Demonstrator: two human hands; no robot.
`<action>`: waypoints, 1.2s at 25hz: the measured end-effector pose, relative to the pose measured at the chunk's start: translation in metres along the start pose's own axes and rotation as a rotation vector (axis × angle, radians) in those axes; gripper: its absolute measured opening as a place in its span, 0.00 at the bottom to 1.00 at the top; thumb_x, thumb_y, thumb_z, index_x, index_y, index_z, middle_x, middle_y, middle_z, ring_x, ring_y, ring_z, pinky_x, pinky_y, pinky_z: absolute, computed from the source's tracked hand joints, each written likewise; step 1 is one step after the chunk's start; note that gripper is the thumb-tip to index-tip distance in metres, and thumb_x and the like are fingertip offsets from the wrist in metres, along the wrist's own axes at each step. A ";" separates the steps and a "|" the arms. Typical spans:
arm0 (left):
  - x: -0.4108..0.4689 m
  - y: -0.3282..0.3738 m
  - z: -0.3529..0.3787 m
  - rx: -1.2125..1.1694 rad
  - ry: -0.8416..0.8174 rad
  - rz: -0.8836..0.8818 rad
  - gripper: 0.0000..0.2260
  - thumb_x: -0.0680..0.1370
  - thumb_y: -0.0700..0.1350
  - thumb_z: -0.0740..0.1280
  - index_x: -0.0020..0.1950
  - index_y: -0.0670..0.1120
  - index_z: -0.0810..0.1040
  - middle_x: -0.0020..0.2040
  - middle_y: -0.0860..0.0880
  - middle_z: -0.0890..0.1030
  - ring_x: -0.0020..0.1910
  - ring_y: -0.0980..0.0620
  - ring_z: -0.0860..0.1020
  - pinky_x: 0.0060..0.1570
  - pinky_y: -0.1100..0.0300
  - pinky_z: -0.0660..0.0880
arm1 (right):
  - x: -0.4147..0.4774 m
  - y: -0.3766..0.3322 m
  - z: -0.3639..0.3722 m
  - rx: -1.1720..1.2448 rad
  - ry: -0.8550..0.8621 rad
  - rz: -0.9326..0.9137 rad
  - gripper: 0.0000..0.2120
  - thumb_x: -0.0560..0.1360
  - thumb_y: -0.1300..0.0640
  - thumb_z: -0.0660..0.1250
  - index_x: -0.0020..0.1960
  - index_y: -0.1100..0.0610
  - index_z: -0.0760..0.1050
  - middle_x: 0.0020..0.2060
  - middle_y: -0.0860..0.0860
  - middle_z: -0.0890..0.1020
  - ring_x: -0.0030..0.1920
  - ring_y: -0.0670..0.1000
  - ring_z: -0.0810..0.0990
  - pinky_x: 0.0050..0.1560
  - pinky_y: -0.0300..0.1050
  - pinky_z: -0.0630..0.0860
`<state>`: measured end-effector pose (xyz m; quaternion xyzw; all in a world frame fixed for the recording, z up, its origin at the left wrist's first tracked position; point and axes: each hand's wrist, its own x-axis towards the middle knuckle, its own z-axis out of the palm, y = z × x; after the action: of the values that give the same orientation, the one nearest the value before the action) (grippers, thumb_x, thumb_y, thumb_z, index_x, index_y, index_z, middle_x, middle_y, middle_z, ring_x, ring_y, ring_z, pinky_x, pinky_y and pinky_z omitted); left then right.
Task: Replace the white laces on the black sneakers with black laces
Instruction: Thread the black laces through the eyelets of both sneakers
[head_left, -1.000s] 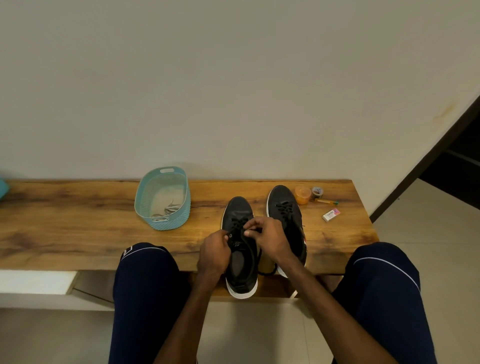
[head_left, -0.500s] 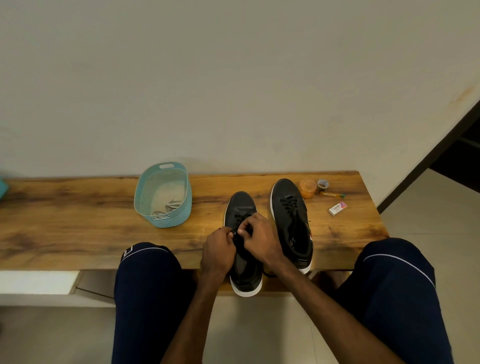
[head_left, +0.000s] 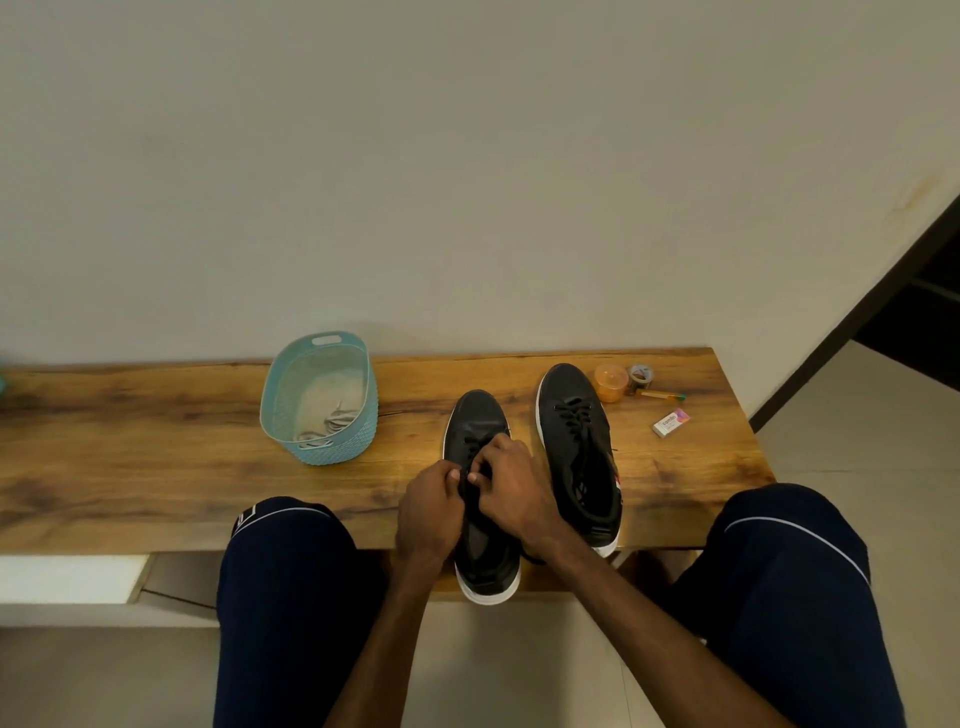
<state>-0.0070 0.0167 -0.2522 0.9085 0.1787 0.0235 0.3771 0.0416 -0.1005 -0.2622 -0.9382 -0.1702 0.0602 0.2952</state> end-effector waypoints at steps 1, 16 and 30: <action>0.000 -0.001 0.000 -0.031 0.005 -0.006 0.09 0.83 0.44 0.60 0.50 0.49 0.80 0.44 0.53 0.81 0.42 0.53 0.78 0.41 0.55 0.75 | 0.000 0.000 0.000 0.020 0.006 0.009 0.04 0.77 0.52 0.69 0.45 0.50 0.76 0.48 0.46 0.75 0.53 0.50 0.74 0.56 0.54 0.74; -0.002 -0.007 0.015 -0.423 0.094 -0.205 0.02 0.77 0.43 0.72 0.47 0.45 0.82 0.43 0.50 0.84 0.45 0.52 0.82 0.48 0.50 0.80 | -0.011 0.007 -0.003 0.312 0.077 0.068 0.04 0.76 0.64 0.70 0.49 0.59 0.84 0.46 0.52 0.81 0.48 0.51 0.78 0.53 0.49 0.76; 0.002 0.000 0.014 -0.495 0.094 -0.205 0.04 0.83 0.41 0.61 0.50 0.46 0.74 0.48 0.46 0.79 0.48 0.45 0.78 0.46 0.50 0.76 | -0.022 0.008 -0.004 0.289 0.050 0.080 0.17 0.76 0.49 0.70 0.64 0.49 0.75 0.50 0.44 0.81 0.56 0.47 0.78 0.61 0.55 0.74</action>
<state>-0.0031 0.0079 -0.2622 0.7637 0.2760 0.0705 0.5793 0.0244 -0.1168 -0.2632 -0.8932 -0.1149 0.0727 0.4287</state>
